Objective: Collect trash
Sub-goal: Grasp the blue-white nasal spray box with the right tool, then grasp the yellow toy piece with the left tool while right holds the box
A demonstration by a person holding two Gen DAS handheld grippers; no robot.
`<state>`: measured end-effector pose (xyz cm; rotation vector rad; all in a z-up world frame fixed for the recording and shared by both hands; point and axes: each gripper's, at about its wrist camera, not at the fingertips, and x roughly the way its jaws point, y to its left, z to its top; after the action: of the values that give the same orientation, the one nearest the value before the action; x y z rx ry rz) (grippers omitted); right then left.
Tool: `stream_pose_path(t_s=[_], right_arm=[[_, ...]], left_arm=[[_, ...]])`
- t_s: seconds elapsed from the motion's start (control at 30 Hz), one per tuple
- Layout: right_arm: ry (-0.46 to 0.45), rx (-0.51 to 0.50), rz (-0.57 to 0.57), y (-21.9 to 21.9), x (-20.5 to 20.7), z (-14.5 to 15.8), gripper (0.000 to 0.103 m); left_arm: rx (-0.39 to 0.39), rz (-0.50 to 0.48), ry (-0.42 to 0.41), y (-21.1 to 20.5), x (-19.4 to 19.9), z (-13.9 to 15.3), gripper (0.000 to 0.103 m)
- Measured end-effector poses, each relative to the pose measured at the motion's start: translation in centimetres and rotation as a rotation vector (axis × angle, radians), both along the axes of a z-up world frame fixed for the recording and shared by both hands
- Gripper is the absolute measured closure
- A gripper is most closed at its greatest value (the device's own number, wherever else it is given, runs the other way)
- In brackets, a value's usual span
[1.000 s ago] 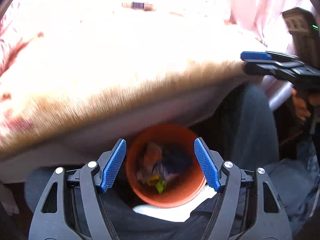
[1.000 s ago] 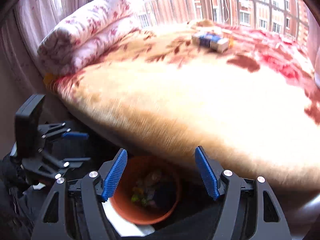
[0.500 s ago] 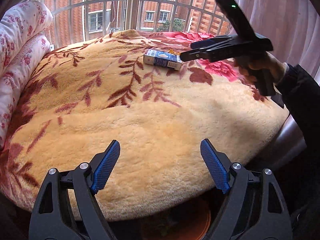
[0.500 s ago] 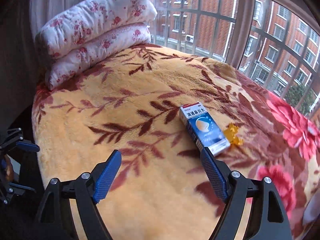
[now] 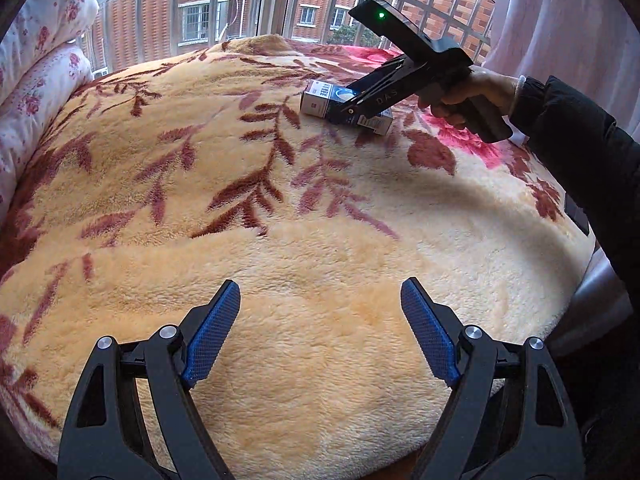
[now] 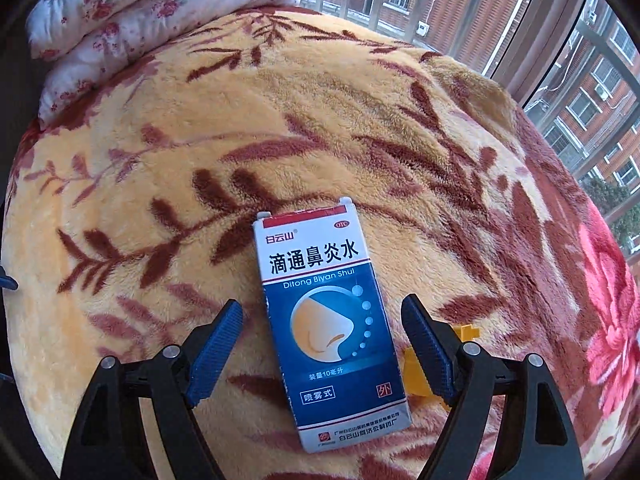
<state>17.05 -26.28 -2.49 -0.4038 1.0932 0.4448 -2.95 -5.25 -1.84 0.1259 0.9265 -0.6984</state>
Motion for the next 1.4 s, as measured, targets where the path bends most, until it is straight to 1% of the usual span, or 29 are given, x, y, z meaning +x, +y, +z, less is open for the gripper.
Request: stream_pose_path(t_s=[0.17,0.2,0.27,0.3,0.33,0.47,0.5,0.6,0.7,0.83,0.9,0.97,1.0,1.1,1.2,1.27,1.33,1.4], right_arm=[[0.032,0.022,-0.009,-0.4,0.8,-1.1,0.025],[0.043,0.026,-0.011,-0.4,0.9,-1.3,0.031],[0.051,0.029,-0.018,-0.2,0.8,-1.6,0.036],[0.043,0.027,-0.022,-0.1,0.6,-1.6,0.044],[0.046,0.036,-0.023,0.1,0.4,-1.5,0.049],[-0.008,0.009,-0.039,1.0,-1.2,-1.0,0.050],[-0.025,0.020,-0.041,1.2,-1.9,-0.8,0.050],[-0.084,0.094,-0.074,1.3,-4.7,0.6,0.050],[-0.147,0.190,-0.175,0.2,-8.0,2.0,0.050],[-0.232,0.289,-0.364,-2.0,-13.3,2.9,0.050],[-0.276,0.291,-0.463,-3.1,-15.7,3.1,0.050],[-0.314,0.302,-0.552,-4.3,-18.0,3.3,0.050],[-0.337,0.290,-0.591,-4.7,-19.2,3.4,0.050],[-0.398,0.275,-0.671,-5.8,-22.7,3.4,0.050],[-0.424,0.301,-0.738,-6.8,-25.5,2.9,0.050],[-0.439,0.320,-0.784,-7.5,-27.3,2.5,0.050],[-0.457,0.340,-0.821,-8.0,-28.9,2.1,0.050],[-0.469,0.363,-0.845,-8.4,-30.1,1.9,0.050]], left_arm=[[0.009,0.002,0.000,-0.2,0.0,-0.1,0.023],[0.010,0.002,0.000,-0.2,-0.1,-0.1,0.023],[0.006,0.005,0.003,-0.2,-0.1,0.0,0.023],[0.005,0.008,0.004,-0.1,-0.2,0.0,0.023],[0.002,0.010,0.005,-0.1,-0.2,0.0,0.023],[-0.001,0.017,0.008,0.0,-0.5,0.1,0.023],[0.003,0.020,0.007,-0.1,-0.5,0.2,0.023],[0.021,0.032,-0.011,-0.1,-0.7,0.3,0.023],[0.028,0.039,-0.011,-0.3,-0.5,0.4,0.023],[0.030,0.037,-0.005,-1.2,0.2,0.5,0.023],[0.043,0.031,-0.010,-2.1,0.7,0.7,0.023],[0.051,0.012,-0.032,-3.4,1.4,1.2,0.023],[0.056,0.005,-0.049,-4.2,1.9,1.5,0.023],[0.077,-0.043,-0.099,-7.3,3.6,2.1,0.023],[0.104,-0.098,-0.134,-11.0,5.8,2.2,0.023],[0.107,-0.109,-0.132,-13.2,7.3,2.1,0.023],[0.086,-0.145,-0.115,-15.3,8.8,1.8,0.023],[0.075,-0.149,-0.109,-17.3,10.4,1.5,0.023]])
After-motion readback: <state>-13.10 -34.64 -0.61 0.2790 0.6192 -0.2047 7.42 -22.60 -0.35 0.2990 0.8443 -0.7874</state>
